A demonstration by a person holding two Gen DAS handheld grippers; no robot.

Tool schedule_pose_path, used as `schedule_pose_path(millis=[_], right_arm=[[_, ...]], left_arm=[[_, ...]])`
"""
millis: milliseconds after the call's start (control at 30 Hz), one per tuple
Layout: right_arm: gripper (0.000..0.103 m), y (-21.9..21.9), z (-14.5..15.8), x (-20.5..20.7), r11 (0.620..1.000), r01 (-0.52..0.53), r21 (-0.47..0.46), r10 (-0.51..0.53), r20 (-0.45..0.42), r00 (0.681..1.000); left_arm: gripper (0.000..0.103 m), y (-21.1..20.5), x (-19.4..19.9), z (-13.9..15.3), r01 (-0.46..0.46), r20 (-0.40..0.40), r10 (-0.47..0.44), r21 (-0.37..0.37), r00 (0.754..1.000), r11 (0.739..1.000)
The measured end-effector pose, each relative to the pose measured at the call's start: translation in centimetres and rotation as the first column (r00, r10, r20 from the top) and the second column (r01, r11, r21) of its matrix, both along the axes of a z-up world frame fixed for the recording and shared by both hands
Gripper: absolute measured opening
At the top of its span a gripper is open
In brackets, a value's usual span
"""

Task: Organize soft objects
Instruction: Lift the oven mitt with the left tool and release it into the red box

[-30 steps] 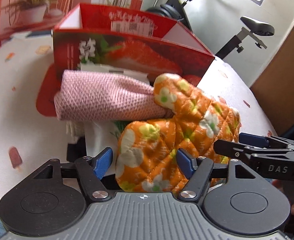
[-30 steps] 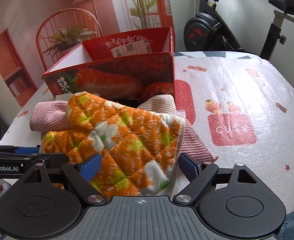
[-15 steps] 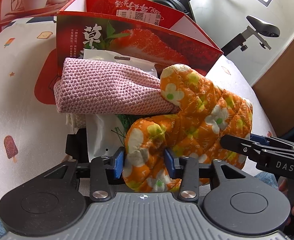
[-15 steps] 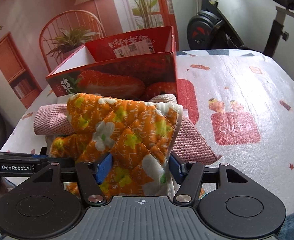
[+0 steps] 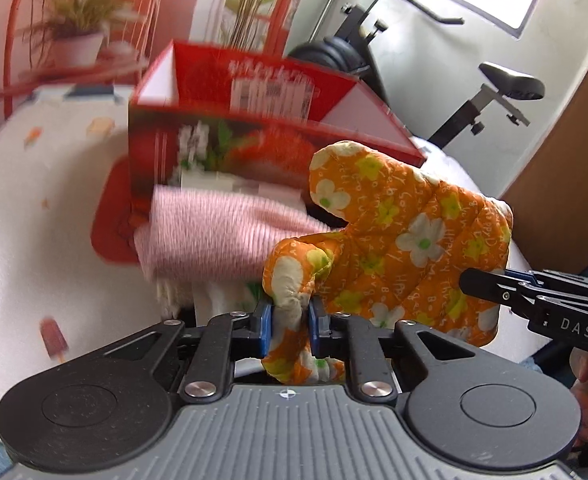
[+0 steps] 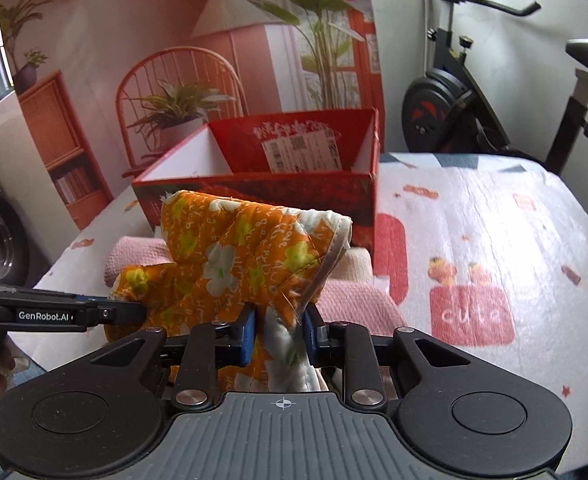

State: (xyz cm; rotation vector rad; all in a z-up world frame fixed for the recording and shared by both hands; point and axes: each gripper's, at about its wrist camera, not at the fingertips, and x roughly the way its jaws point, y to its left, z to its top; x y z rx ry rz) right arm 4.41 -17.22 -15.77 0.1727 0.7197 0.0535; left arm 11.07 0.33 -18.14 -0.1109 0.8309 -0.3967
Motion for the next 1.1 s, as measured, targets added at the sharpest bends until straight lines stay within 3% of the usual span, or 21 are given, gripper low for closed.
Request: schedule_pose_path(millis=[167, 400, 533, 633, 733, 867, 1100], right_arm=[[0.021, -0.8, 3.5, 1.4, 1.000, -0.022, -0.020, 0.024, 0.110, 0.994], [0.021, -1.2, 7.0, 6.4, 0.986, -0.045, -0.158, 0.084, 0.246, 0.966], [0.021, -1.3, 7.5, 10.3, 0.976, -0.042, -0.212, 0.105, 0.297, 0.949], [0.021, -1.3, 6.9, 13.5, 0.968, -0.044, -0.248, 0.127, 0.326, 0.937], [0.021, -1.0, 5.9, 16.4, 0.962, -0.038, -0.271, 0.130, 0.331, 0.935], [0.021, -0.6, 3.8, 19.3, 0.953, -0.055, -0.297, 0.139, 0.267, 0.954], [0.021, 0.3, 0.1, 21.1, 0.954, -0.102, -0.283, 0.148, 0.147, 0.978]], left_arm=[[0.019, -0.6, 0.8, 4.0, 0.018, 0.129, -0.020, 0.021, 0.991, 1.000], [0.019, -1.9, 5.2, 8.3, -0.050, 0.256, 0.049, 0.001, 0.965, 0.999], [0.019, -2.7, 8.7, 9.3, -0.107, 0.296, 0.108, -0.020, 0.949, 0.994], [0.019, -3.8, 11.3, 9.2, -0.147, 0.324, 0.126, 0.040, 0.937, 0.988], [0.020, -4.1, 13.8, 8.8, -0.166, 0.303, 0.142, 0.054, 0.942, 0.985], [0.019, -4.5, 16.3, 7.4, -0.176, 0.251, 0.147, 0.098, 0.957, 0.980], [0.019, -3.8, 17.7, 3.6, -0.141, 0.092, 0.130, 0.119, 0.987, 0.983]])
